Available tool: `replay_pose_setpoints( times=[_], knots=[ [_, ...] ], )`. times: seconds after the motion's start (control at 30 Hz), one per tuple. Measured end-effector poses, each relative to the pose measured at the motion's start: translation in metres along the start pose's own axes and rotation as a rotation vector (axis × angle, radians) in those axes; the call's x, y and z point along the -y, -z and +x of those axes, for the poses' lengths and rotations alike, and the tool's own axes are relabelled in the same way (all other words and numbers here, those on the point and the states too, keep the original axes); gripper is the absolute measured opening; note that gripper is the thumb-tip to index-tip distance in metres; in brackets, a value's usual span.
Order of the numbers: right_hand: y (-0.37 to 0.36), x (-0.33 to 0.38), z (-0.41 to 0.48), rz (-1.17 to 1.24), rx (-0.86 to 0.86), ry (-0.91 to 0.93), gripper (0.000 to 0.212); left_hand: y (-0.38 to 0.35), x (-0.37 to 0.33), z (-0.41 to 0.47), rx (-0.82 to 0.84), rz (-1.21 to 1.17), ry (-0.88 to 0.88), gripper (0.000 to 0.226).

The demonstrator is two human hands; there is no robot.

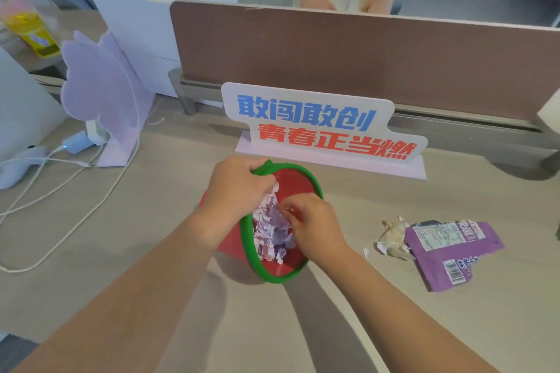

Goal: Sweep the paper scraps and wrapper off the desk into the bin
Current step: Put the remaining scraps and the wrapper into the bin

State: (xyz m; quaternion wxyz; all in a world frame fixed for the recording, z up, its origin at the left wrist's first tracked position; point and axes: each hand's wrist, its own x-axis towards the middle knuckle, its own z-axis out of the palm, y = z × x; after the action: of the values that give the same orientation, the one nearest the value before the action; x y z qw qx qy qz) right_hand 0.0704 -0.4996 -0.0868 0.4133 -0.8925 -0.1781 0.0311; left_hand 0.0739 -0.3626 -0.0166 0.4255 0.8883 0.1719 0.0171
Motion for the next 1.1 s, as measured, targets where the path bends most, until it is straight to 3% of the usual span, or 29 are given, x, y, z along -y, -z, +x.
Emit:
replay_pose_setpoints(
  times=[0.1,0.2,0.27,0.4,0.47,0.83,1.0,1.1],
  knots=[
    [0.006,-0.016,-0.021,0.011,-0.228,-0.066,0.014,-0.006,-0.001,0.005,0.065,0.025,-0.044,0.010],
    [0.008,-0.048,-0.056,0.046,-0.446,-0.308,0.012,-0.013,-0.007,0.011,0.104,0.078,-0.080,0.026],
    [0.002,-0.072,-0.076,-0.059,-0.406,-0.424,0.019,-0.020,-0.011,0.014,0.110,0.119,-0.104,0.037],
    [-0.024,-0.114,-0.103,-0.518,-0.058,-0.500,0.080,-0.031,-0.014,0.016,0.135,0.169,-0.159,0.040],
    [-0.030,-0.125,-0.106,-0.607,-0.014,-0.508,0.088,-0.034,-0.013,0.017,0.162,0.192,-0.184,0.039],
    [0.021,-0.175,-0.066,-0.574,-0.184,-0.621,0.070,-0.030,-0.014,0.020,0.173,0.224,-0.202,0.035],
    [0.027,-0.184,-0.058,-0.671,-0.222,-0.573,0.041,-0.037,-0.014,0.018,0.170,0.234,-0.203,0.034],
    [0.023,-0.187,-0.056,-0.712,-0.257,-0.434,0.033,-0.041,-0.016,0.018,0.167,0.253,-0.179,0.038]
  ],
)
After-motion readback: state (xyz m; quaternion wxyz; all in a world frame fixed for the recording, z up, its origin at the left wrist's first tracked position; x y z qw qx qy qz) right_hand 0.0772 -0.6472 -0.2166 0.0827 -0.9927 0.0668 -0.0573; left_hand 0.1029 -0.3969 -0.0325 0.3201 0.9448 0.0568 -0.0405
